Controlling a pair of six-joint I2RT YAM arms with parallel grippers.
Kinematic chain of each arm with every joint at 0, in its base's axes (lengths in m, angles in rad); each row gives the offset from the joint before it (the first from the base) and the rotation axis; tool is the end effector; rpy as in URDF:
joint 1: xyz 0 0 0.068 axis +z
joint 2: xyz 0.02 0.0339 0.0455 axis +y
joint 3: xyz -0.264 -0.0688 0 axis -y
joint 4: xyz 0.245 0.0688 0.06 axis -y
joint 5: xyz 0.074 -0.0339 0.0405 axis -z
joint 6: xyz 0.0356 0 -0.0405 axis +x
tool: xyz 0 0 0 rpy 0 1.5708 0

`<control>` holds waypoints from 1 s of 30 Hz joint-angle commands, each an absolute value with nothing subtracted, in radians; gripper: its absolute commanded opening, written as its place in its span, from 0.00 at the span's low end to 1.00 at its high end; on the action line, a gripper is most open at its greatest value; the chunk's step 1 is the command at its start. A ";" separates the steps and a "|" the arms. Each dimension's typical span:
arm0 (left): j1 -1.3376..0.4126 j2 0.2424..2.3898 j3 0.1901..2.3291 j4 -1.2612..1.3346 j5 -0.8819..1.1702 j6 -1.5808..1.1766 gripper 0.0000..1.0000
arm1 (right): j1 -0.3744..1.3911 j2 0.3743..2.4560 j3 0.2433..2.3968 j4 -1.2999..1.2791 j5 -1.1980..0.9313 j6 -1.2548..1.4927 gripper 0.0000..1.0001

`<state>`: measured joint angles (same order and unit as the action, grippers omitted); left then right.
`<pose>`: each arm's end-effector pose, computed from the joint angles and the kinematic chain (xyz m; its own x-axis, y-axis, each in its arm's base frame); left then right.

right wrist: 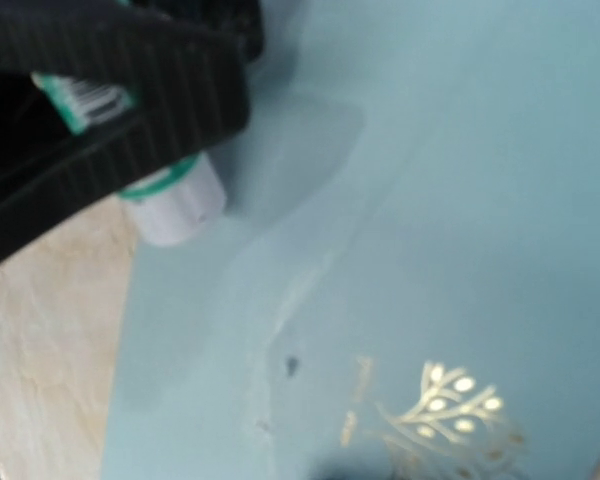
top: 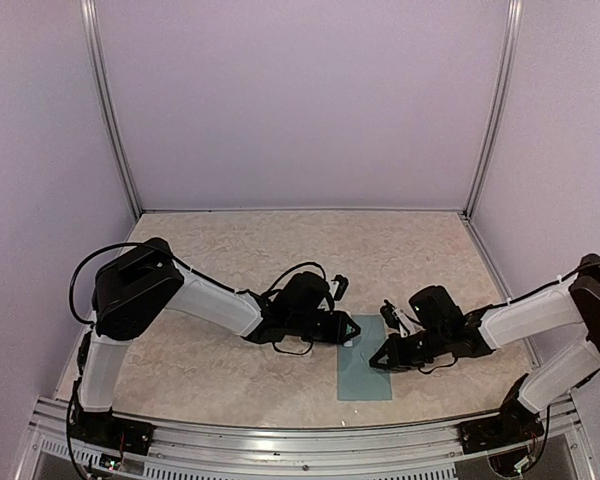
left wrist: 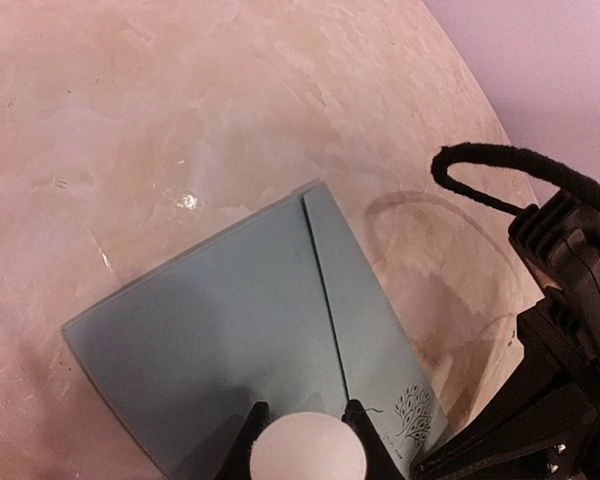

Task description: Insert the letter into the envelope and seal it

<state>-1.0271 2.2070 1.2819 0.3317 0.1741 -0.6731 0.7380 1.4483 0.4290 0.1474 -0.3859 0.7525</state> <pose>0.2340 -0.3991 0.1053 -0.7979 0.1332 -0.5878 0.5368 0.6006 -0.5926 0.1656 0.1687 0.1164 -0.9619 -0.0189 -0.2727 -0.1987 0.7334 0.6501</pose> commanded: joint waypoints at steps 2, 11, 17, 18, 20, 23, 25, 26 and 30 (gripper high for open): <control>-1.020 2.254 1.256 0.228 0.131 -0.658 0.00 | 0.753 1.510 0.442 0.110 -0.338 0.757 0.00; -1.022 2.244 1.246 0.224 0.131 -0.660 0.00 | 0.755 1.596 0.497 0.121 -0.284 0.746 0.00; -1.023 2.241 1.243 0.224 0.130 -0.660 0.00 | 0.754 1.636 0.524 0.122 -0.245 0.753 0.00; -1.023 2.240 1.241 0.224 0.130 -0.660 0.00 | 0.753 1.639 0.525 0.125 -0.239 0.757 0.00; -1.023 2.238 1.239 0.224 0.131 -0.660 0.00 | 0.749 1.643 0.525 0.133 -0.233 0.764 0.00; -1.023 2.231 1.234 0.227 0.130 -0.660 0.00 | 0.743 1.648 0.528 0.160 -0.249 0.768 0.00; -1.023 2.227 1.229 0.228 0.127 -0.660 0.00 | 0.743 1.642 0.535 0.181 -0.277 0.754 0.00; -1.023 2.225 1.228 0.228 0.125 -0.660 0.00 | 0.745 1.629 0.533 0.200 -0.304 0.745 0.00; -1.020 2.213 1.223 0.233 0.118 -0.662 0.00 | 0.757 1.501 0.501 0.234 -0.365 0.711 0.00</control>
